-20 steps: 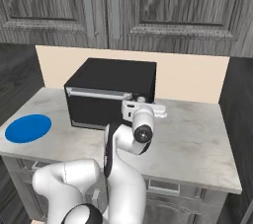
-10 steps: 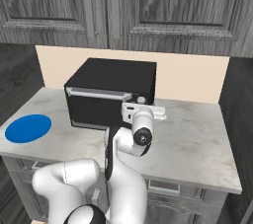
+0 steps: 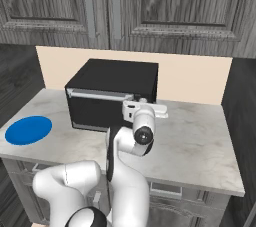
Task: Pull the toaster oven rack outwards. Pick up the baguette from the plate and place it on the toaster oven rack. Close the toaster oven door fully and set the temperature to the lowest setting.
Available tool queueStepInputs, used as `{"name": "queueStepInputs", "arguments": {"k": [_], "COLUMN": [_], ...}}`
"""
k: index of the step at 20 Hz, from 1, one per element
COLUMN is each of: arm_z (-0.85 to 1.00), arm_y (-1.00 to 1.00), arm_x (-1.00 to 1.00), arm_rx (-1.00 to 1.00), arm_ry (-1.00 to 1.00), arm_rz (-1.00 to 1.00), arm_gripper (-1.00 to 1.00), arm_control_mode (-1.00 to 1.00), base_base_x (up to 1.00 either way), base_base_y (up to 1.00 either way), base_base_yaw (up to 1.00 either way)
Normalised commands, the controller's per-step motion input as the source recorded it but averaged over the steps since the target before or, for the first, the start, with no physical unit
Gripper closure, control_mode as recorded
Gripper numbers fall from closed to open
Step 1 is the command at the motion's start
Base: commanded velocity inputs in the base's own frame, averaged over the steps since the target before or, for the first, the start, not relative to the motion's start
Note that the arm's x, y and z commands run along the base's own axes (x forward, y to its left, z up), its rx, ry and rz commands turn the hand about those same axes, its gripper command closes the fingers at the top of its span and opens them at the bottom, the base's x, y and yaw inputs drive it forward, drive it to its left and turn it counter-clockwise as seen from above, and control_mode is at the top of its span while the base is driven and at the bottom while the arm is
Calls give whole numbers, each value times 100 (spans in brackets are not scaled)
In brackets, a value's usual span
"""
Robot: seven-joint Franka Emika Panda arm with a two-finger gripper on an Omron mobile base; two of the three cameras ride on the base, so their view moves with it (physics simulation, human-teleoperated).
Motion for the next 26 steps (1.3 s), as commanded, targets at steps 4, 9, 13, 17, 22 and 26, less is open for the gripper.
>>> {"name": "queueStepInputs", "arguments": {"k": [4, 9, 13, 17, 22, 26], "arm_z": [6, -6, -7, 0, -1, -3], "arm_y": [0, 0, 0, 0, 0, 4], "arm_x": [1, 2, 0, 0, 0, 0], "arm_rx": [0, 0, 0, 0, 0, 0], "arm_ry": [0, 0, 0, 0, 0, 0], "arm_rz": [0, 0, 0, 0, 0, 0], "arm_gripper": [-100, -100, -100, -100, -100, -100], "arm_control_mode": [-100, -100, -100, -100, -100, -100], "base_base_x": [0, 0, 0, 0, 0, 0], "base_base_y": [0, 0, 0, 0, 0, 0], "base_base_yaw": [0, 0, 0, 0, 0, 0]}}
